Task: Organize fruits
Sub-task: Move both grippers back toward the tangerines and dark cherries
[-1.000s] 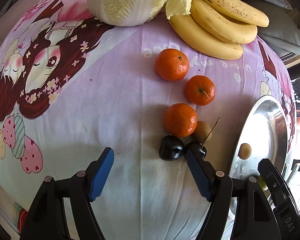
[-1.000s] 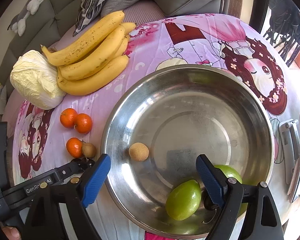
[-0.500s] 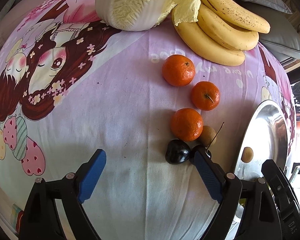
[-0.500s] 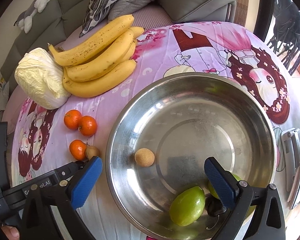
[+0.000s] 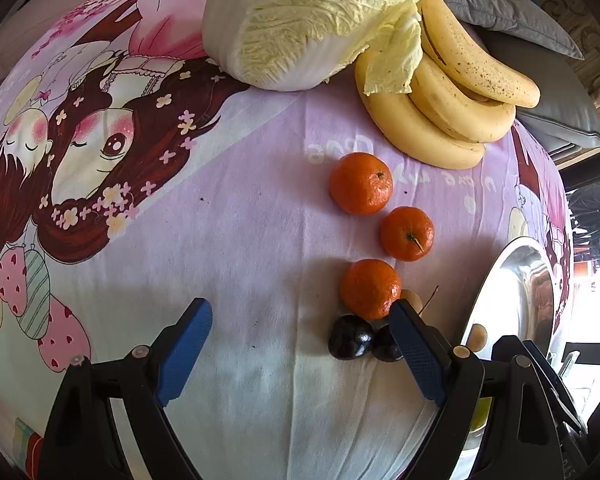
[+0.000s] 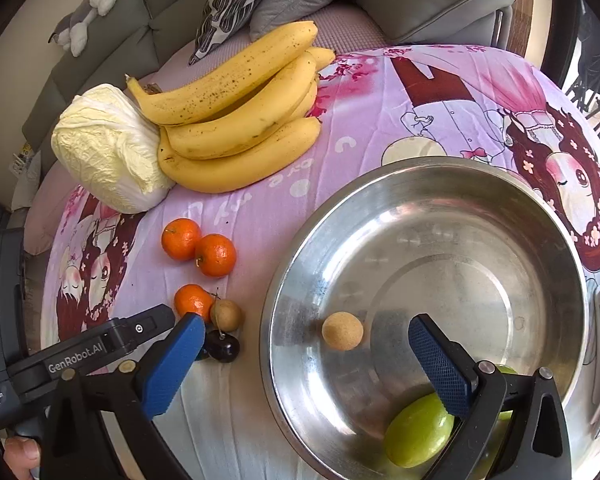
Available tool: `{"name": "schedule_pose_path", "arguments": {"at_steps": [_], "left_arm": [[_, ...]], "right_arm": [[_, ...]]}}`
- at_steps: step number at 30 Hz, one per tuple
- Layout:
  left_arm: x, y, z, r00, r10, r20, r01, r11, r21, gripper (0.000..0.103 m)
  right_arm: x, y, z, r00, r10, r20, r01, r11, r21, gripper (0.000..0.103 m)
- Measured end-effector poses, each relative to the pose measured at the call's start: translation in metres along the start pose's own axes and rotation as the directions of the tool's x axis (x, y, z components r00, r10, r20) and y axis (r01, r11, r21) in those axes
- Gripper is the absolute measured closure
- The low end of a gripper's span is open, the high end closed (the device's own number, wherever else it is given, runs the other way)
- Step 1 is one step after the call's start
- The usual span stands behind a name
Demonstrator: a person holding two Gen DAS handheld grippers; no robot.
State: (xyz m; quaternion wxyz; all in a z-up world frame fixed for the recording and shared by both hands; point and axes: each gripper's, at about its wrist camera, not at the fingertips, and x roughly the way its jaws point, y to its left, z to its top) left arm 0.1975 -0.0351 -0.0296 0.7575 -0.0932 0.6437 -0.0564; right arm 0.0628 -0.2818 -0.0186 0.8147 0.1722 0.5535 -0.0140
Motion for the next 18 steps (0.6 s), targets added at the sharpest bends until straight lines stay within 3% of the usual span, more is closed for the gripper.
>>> {"name": "schedule_pose_path", "arguments": {"at_steps": [4,18], "left_arm": [[-0.002,0.013,0.014,1.0,-0.029,0.005,0.029,0.999,-0.04,0.013],[-0.006,0.02,0.068,1.0,0.022,0.01,-0.022,0.999,-0.023,0.013]], "right_arm": [[0.008,0.008,0.001,1.0,0.017,-0.02,-0.017,1.0,-0.008,0.0],[0.017,0.043,0.017,0.999,-0.017,-0.027,0.014,0.996,-0.088,0.0]]}}
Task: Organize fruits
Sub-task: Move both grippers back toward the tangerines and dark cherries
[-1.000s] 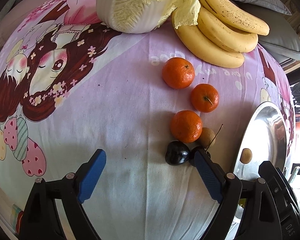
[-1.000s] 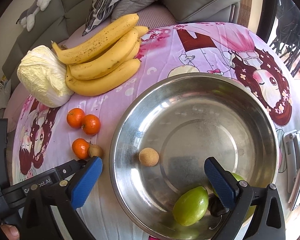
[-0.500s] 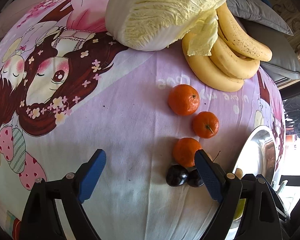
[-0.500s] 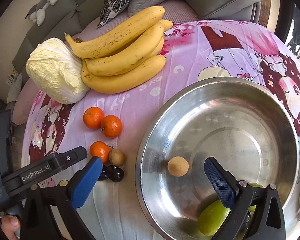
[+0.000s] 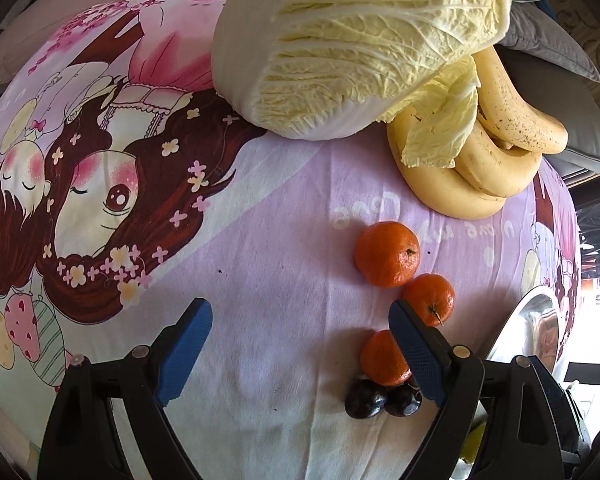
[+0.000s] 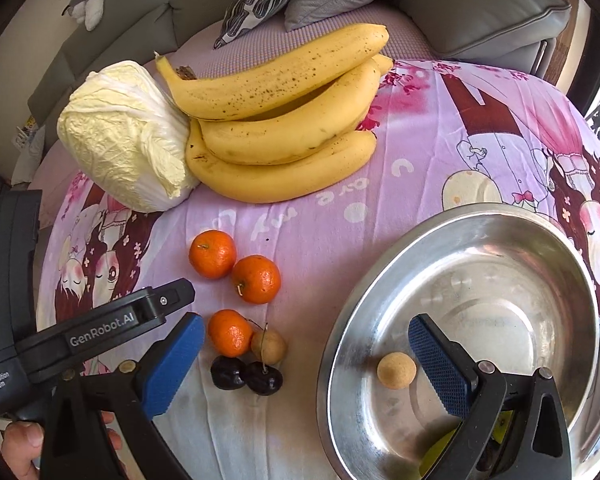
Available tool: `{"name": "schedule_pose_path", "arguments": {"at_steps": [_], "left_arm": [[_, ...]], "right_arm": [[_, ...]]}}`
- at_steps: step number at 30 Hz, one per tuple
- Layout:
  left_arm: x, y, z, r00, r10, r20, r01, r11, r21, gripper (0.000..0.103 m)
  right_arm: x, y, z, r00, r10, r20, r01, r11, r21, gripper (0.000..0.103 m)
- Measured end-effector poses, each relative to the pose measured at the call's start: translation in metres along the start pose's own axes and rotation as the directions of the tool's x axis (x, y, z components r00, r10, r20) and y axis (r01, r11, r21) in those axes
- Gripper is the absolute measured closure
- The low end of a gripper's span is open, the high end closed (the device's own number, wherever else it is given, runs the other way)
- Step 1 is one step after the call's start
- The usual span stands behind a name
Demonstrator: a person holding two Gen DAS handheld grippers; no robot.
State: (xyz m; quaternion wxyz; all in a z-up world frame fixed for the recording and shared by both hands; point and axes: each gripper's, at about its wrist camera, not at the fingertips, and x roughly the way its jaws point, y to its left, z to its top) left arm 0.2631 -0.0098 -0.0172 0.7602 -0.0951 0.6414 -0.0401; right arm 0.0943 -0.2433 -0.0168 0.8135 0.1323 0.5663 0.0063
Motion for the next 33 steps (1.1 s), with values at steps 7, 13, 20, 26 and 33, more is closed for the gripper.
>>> {"name": "schedule_pose_path", "arguments": {"at_steps": [7,13,20,26,33], "left_arm": [[-0.01,0.011,0.036,0.998,0.012,0.06,-0.01,1.0,-0.026,0.013],[-0.004,0.025,0.063,1.0,-0.01,0.019,0.011,0.998,-0.061,0.013],[-0.008,0.022,0.078,1.0,-0.012,0.017,0.013,0.998,-0.064,0.013],[-0.017,0.001,0.075,1.0,-0.027,0.015,0.027,0.999,-0.021,0.014],[-0.007,-0.02,0.072,0.995,-0.096,-0.012,0.096,0.995,0.0,0.029]], "right_arm": [[0.007,0.013,0.014,1.0,-0.021,0.005,0.021,0.999,-0.024,0.004],[0.014,0.017,0.024,1.0,-0.025,-0.004,0.025,0.999,-0.023,0.013],[0.024,0.025,0.033,1.0,-0.019,-0.019,0.019,0.999,-0.045,0.02],[0.039,0.033,0.035,0.998,-0.031,-0.046,0.028,0.997,-0.072,0.022],[0.06,0.032,0.031,0.995,-0.034,-0.09,0.027,0.997,-0.071,0.035]]}}
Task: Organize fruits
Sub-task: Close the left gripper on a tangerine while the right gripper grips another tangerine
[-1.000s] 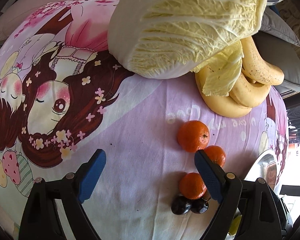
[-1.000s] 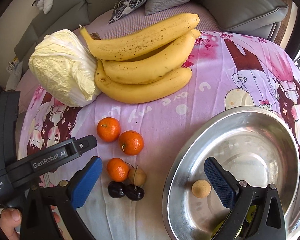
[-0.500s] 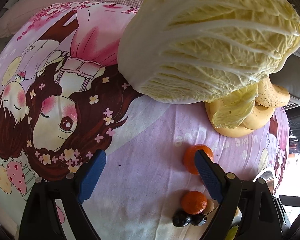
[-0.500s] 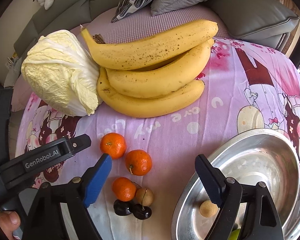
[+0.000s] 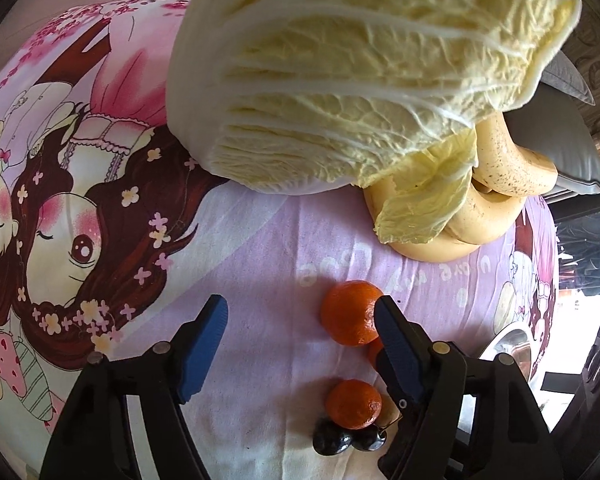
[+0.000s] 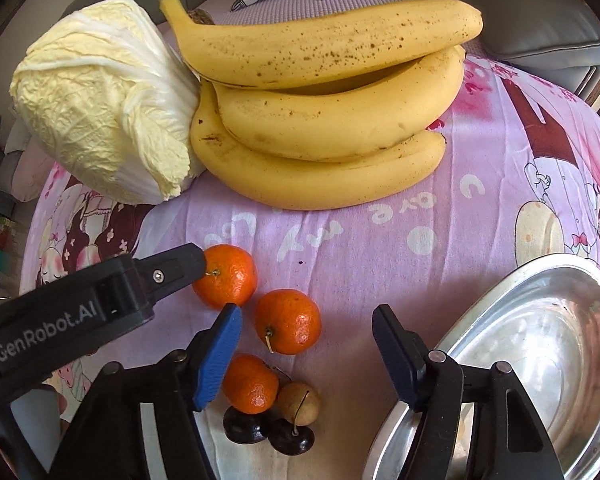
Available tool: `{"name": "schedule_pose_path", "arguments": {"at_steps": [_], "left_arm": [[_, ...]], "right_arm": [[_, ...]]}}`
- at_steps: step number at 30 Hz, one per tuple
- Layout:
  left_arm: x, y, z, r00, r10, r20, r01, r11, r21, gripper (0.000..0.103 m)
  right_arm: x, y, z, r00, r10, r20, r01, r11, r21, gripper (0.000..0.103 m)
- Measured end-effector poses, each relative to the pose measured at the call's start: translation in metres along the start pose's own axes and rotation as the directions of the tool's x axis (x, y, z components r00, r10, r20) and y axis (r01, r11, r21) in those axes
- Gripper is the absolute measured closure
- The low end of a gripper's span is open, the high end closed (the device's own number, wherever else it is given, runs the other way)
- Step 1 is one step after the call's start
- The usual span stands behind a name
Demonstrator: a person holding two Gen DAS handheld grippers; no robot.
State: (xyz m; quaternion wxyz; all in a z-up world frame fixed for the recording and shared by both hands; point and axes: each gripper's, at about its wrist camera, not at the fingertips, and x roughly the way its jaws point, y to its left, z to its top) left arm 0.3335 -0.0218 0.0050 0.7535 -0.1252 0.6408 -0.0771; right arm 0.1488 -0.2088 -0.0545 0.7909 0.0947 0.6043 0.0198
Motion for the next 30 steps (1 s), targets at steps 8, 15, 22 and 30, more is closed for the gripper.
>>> {"name": "schedule_pose_path", "arguments": {"at_steps": [8,15,22,30], "left_arm": [[0.016,-0.019,0.007,0.995,-0.094,-0.025,0.095,0.995,0.007,0.046],[0.034,-0.022,-0.007,0.987,-0.156,-0.037,0.156,0.988,-0.002,0.055],[0.049,-0.036,-0.02,0.981,-0.19,-0.048,0.191,0.982,0.015,0.067],[0.04,-0.036,-0.031,0.983,-0.182,-0.036,0.182,0.983,-0.011,0.067]], "right_arm": [[0.018,0.009,-0.003,1.0,0.001,-0.027,-0.002,1.0,-0.014,0.049],[0.021,0.008,-0.002,0.999,0.028,-0.022,-0.028,1.0,-0.006,0.058],[0.018,0.003,-0.006,0.999,0.044,-0.021,-0.044,0.999,0.009,0.062],[0.002,0.001,-0.012,0.998,0.067,-0.014,-0.066,0.998,0.022,0.063]]}}
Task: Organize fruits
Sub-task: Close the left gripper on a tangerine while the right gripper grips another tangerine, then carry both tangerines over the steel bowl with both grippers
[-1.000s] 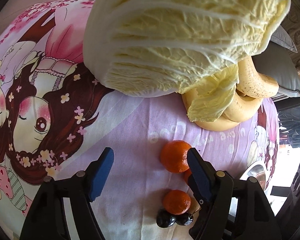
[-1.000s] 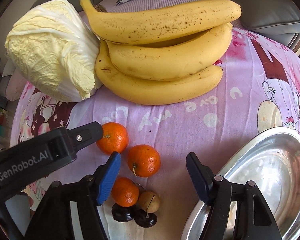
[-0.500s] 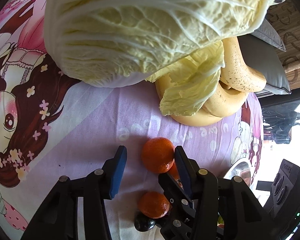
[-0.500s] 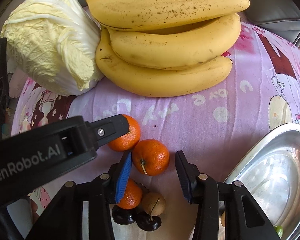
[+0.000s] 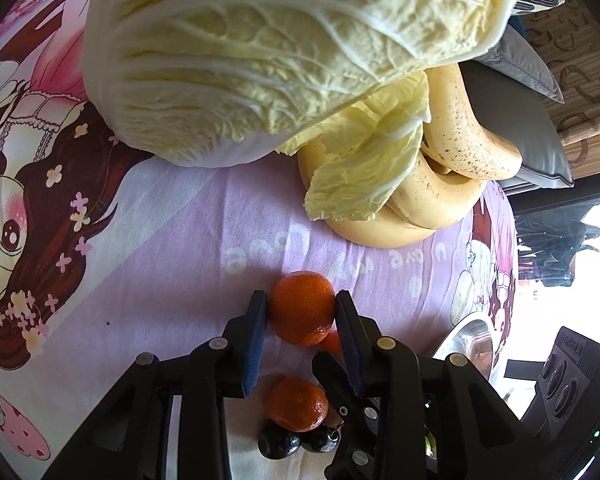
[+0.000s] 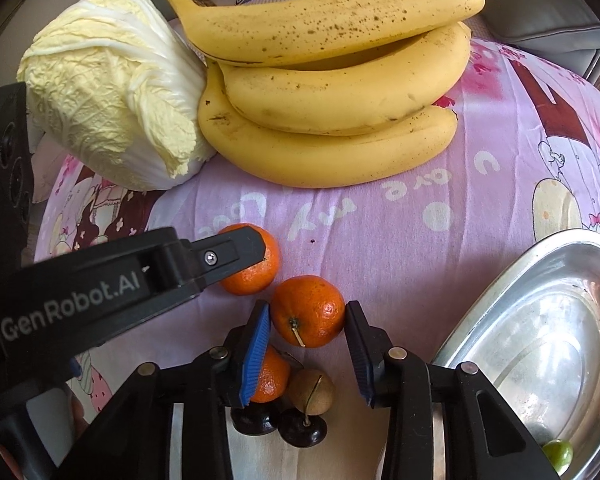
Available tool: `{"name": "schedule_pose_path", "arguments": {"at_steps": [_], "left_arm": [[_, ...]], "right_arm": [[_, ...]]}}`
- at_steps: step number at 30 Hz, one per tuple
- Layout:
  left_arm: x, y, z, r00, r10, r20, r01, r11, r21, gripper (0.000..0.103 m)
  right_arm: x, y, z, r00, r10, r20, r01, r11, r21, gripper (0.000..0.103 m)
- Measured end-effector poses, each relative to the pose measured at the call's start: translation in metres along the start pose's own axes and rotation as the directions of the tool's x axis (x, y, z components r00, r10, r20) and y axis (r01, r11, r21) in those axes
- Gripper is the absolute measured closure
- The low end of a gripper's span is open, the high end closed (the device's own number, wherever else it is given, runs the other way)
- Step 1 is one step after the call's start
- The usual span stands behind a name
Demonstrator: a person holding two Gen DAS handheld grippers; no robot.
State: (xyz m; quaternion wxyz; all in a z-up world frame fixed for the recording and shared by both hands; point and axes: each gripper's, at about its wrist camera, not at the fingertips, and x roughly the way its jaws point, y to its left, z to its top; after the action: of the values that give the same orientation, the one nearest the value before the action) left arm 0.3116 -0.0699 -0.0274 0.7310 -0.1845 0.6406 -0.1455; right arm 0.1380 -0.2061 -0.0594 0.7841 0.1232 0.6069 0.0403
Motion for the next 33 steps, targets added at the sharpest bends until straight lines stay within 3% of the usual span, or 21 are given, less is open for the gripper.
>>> {"name": "schedule_pose_path", "arguments": {"at_steps": [12,21,33], "left_arm": [[-0.021,0.006,-0.023,1.0,0.012,0.029,-0.011,0.999,-0.03,0.067],[-0.033,0.0,-0.062,0.997,0.042,0.068,-0.041,0.999,-0.005,0.067],[-0.045,0.001,-0.111,0.997,0.018,0.074,-0.017,1.0,-0.015,0.067]], "right_arm": [[-0.044,-0.008,-0.004,0.998,0.015,0.055,-0.015,1.0,0.002,0.063],[-0.059,-0.016,-0.024,0.998,0.006,0.069,-0.009,0.999,0.035,0.063],[-0.092,-0.023,-0.054,0.989,0.029,0.142,-0.038,0.997,0.062,0.063]]}}
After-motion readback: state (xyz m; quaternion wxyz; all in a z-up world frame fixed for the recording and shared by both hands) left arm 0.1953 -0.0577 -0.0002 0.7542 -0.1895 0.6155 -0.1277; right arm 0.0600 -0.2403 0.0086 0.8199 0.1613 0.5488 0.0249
